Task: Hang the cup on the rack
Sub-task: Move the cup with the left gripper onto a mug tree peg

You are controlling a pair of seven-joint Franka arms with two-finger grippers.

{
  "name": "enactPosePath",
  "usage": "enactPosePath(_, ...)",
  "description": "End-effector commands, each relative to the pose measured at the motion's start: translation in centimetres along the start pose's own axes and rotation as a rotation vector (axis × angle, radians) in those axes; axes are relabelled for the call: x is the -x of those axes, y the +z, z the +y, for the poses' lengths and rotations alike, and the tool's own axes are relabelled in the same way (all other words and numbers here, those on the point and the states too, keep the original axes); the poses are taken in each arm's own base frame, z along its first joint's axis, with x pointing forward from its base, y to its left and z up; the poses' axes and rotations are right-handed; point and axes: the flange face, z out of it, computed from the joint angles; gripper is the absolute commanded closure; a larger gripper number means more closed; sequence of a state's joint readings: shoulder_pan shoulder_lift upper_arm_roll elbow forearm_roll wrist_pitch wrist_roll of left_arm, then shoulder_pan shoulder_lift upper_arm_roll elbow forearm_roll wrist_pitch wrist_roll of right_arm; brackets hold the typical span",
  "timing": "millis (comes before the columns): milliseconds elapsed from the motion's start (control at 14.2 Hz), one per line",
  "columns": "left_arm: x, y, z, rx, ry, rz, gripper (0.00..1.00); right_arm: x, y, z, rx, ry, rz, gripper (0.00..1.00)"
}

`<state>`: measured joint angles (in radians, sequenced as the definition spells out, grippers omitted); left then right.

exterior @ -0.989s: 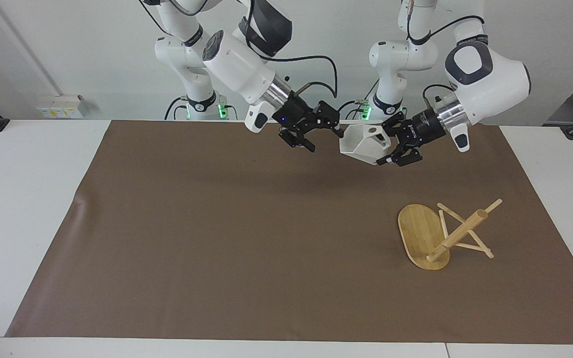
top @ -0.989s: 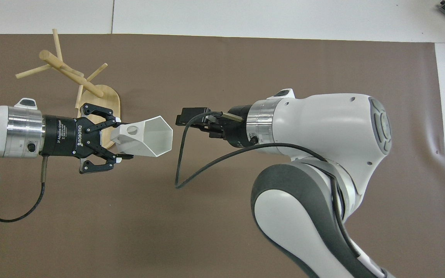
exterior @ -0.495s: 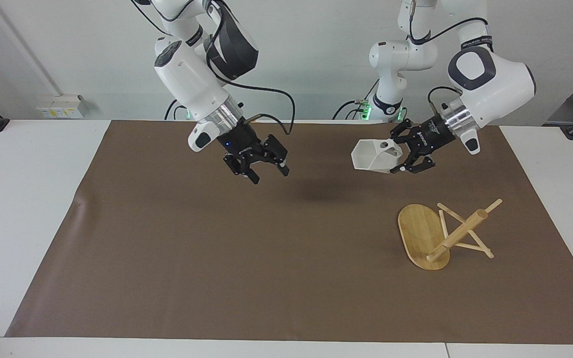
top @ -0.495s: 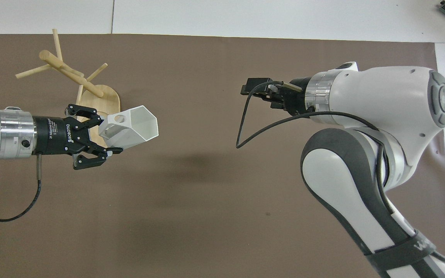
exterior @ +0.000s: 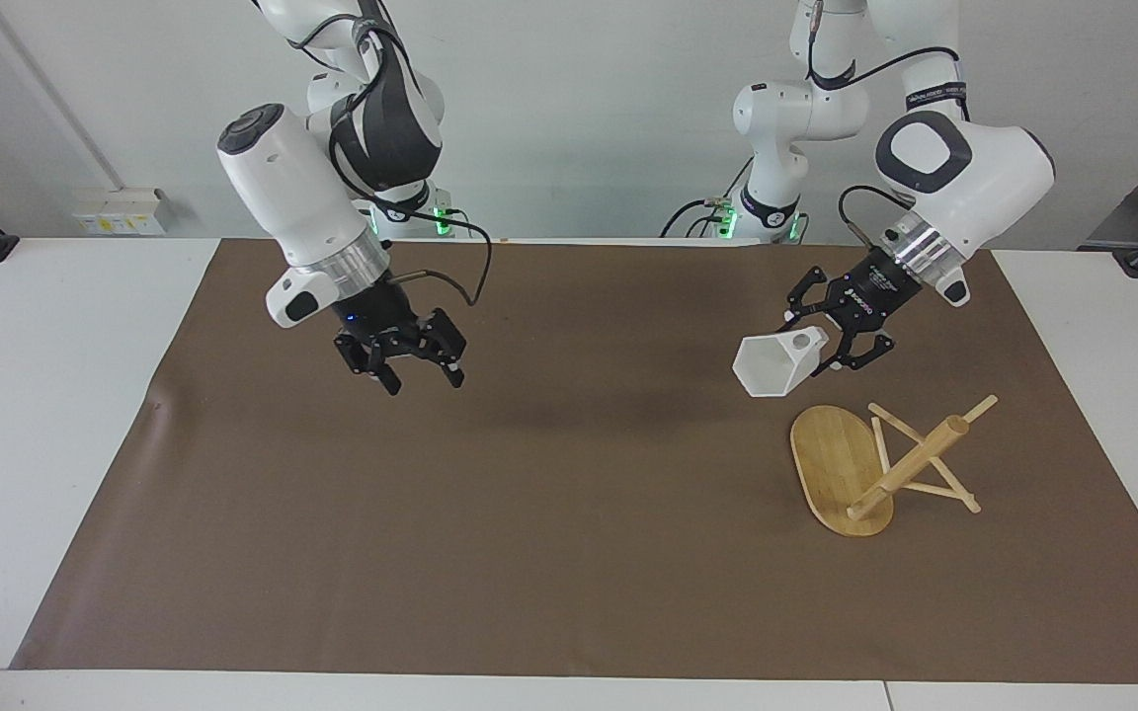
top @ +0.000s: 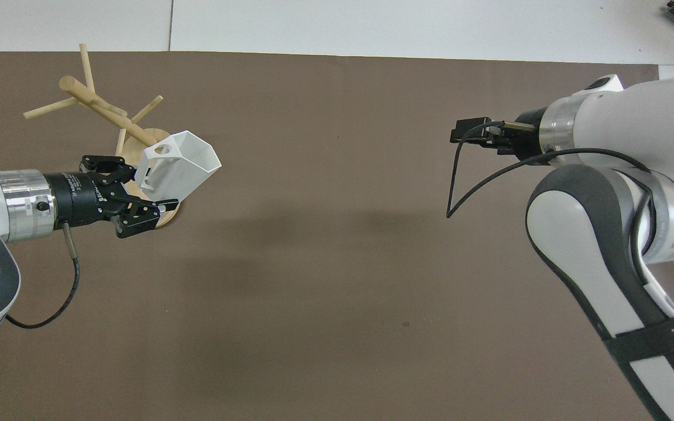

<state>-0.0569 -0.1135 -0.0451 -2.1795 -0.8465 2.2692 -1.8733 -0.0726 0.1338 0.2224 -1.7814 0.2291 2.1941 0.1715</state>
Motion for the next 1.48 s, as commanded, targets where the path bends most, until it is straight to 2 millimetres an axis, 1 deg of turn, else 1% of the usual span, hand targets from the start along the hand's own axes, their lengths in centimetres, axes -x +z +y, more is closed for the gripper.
enactPosePath(0,0.3,0.4,0.1,0.091,-0.084,-0.014,1.0,-0.4,-1.0,3.2,0.101,-0.062,0.015,0.0)
enactPosePath(141,0.6,1.2,0.6,0.154,-0.103,-0.03,1.0,-0.4,-1.3,5.5,0.122,-0.049,0.002,0.0)
enactPosePath(212,0.6,1.5,0.8,0.18,-0.104,-0.035,1.0,-0.5,-1.3,6.1,0.126,-0.063,-0.004,0.0)
enactPosePath(283,0.4,1.8,1.1,0.193,-0.105,-0.034,1.0,-0.4,-1.3,6.7,0.136,-0.088,-0.015,0.0)
enactPosePath(353,0.4,1.8,1.2,0.196,-0.102,-0.034,1.0,-0.5,-1.5,7.8,0.174,-0.14,-0.035,0.0)
enactPosePath(424,0.3,2.0,1.4,0.207,-0.105,-0.035,1.0,-0.4,-1.6,8.4,0.224,-0.209,-0.054,0.0)
enactPosePath(565,0.4,2.1,1.5,0.224,-0.112,-0.041,1.0,-0.3,-2.4,10.6,0.256,-0.202,-0.087,0.0)
enactPosePath(707,0.2,2.0,1.7,0.229,-0.129,-0.043,1.0,0.1,-2.7,11.3,0.267,-0.186,-0.145,0.0)
enactPosePath(777,0.4,1.9,1.9,0.234,-0.129,-0.047,1.0,0.0,-3.4,11.8,0.27,-0.172,-0.165,0.0)
enactPosePath(848,0.4,1.6,2.1,0.24,-0.132,-0.052,1.0,0.1,-3.9,11.9,0.272,-0.166,-0.189,0.0)
enactPosePath(918,0.2,1.7,2.4,0.241,-0.141,-0.05,1.0,0.2,-4.4,11.7,0.272,-0.161,-0.21,0.0)
enactPosePath(1060,0.2,1.6,2.6,0.248,-0.15,-0.055,1.0,0.3,-5.4,11.5,0.259,-0.144,-0.248,0.0)
enactPosePath(1201,0.3,1.3,2.9,0.3,-0.183,-0.079,1.0,0.3,-7.0,10.9,0.259,-0.137,-0.28,0.0)
enactPosePath(1413,0.4,1.6,3.1,0.321,-0.195,-0.087,1.0,0.6,-8.5,10.6,0.253,-0.129,-0.322,0.0)
